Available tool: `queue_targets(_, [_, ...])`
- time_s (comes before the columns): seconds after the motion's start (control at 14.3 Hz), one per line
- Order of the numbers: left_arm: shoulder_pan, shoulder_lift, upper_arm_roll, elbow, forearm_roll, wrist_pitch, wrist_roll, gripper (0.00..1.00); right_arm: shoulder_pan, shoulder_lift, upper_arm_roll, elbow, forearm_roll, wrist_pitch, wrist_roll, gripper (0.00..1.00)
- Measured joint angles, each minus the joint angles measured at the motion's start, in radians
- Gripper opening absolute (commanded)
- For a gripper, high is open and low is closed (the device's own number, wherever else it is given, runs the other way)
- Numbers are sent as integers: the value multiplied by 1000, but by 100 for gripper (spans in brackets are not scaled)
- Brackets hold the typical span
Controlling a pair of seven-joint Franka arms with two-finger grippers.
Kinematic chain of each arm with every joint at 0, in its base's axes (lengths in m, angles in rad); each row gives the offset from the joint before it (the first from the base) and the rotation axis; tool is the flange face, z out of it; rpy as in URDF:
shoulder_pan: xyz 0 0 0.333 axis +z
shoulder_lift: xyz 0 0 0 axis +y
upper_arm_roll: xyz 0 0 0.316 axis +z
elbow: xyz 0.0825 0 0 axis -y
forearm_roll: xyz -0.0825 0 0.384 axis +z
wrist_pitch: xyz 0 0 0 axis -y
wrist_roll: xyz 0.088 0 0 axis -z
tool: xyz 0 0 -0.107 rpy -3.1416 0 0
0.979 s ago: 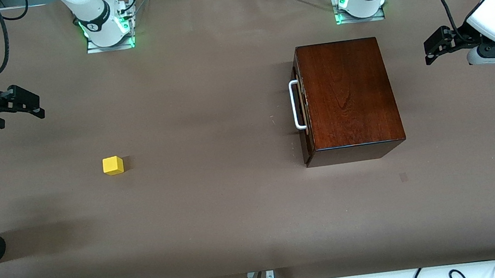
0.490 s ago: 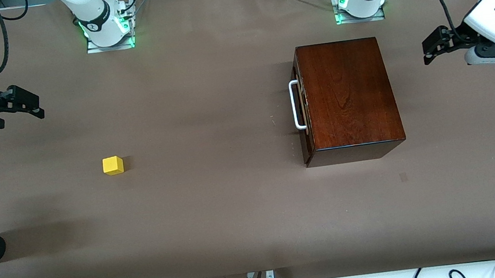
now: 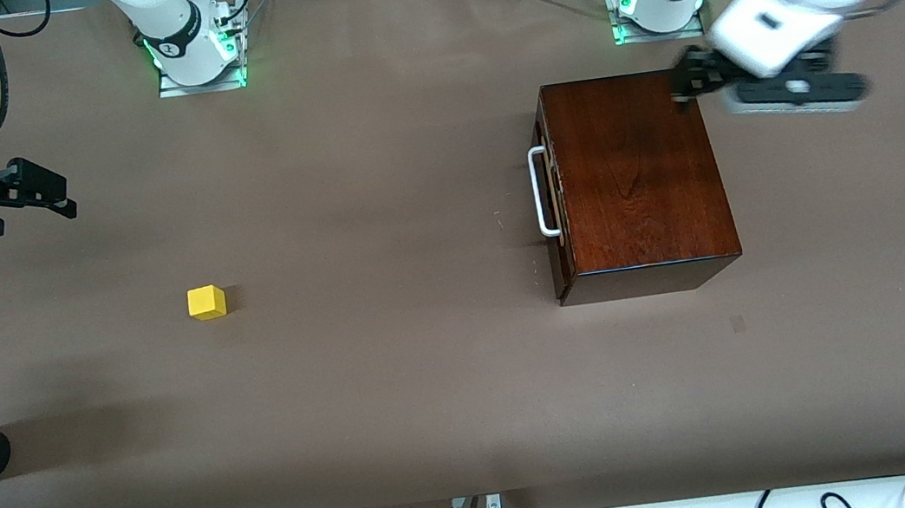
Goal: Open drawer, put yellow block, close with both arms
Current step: 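Move the left gripper over the box toward the white drawer handle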
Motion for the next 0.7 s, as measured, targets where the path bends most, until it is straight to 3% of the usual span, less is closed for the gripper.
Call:
queue_targets(0.21, [-5, 49, -146, -1, 12, 45, -185, 100, -1, 0, 0, 0, 3, 0, 0, 100])
queue_targets(0.42, [-14, 104, -268, -2, 102, 59, -319, 100, -2, 0, 0, 0, 4, 0, 0, 100])
queue_targets(0.7, [-75, 193, -320, -5, 186, 108, -425, 100, -2, 0, 0, 0, 4, 0, 0, 100])
